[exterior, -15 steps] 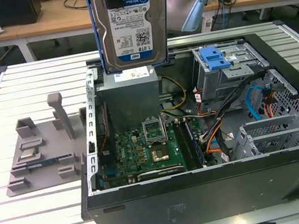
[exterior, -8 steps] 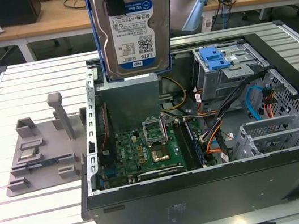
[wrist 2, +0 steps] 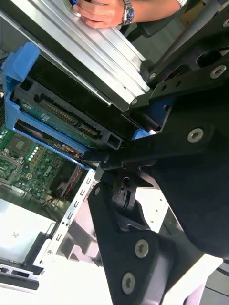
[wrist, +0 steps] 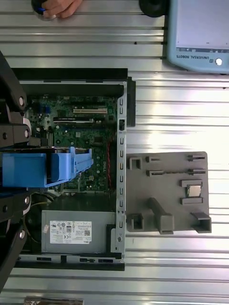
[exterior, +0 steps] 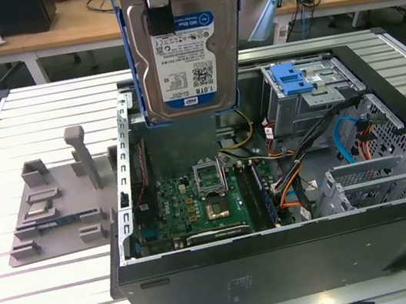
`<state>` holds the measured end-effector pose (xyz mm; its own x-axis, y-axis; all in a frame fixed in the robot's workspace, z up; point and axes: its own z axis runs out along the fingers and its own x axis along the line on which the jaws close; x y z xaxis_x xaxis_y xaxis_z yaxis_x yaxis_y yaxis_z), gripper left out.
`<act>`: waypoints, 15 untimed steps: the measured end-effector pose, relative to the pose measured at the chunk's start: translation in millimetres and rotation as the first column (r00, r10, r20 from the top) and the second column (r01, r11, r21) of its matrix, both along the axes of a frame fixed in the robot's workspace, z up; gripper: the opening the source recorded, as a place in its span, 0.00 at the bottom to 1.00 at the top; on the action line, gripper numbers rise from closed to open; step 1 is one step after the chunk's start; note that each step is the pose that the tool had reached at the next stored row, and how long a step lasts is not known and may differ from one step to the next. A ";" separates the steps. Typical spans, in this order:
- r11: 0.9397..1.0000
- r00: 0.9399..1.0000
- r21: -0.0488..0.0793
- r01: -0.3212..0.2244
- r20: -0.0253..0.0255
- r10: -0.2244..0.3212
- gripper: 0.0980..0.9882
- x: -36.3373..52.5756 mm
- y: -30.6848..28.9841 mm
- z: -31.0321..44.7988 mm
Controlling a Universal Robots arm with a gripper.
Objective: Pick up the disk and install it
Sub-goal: 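Pick up the disk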
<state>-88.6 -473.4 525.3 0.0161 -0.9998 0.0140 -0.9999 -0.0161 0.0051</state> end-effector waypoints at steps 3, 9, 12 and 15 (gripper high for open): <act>1.000 1.000 0.000 0.000 0.000 0.000 0.30 0.1 -7.5 -0.3; 1.000 1.000 0.000 0.000 0.000 0.000 0.30 0.2 -23.1 -1.1; 1.000 1.000 0.000 0.000 0.000 0.000 0.30 0.3 -30.4 -1.4; 1.000 1.000 0.000 0.000 0.000 0.000 0.30 0.4 -35.8 -1.8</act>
<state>-88.2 -509.3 523.5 0.0162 -0.9998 0.0139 -0.9999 -0.0161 0.0051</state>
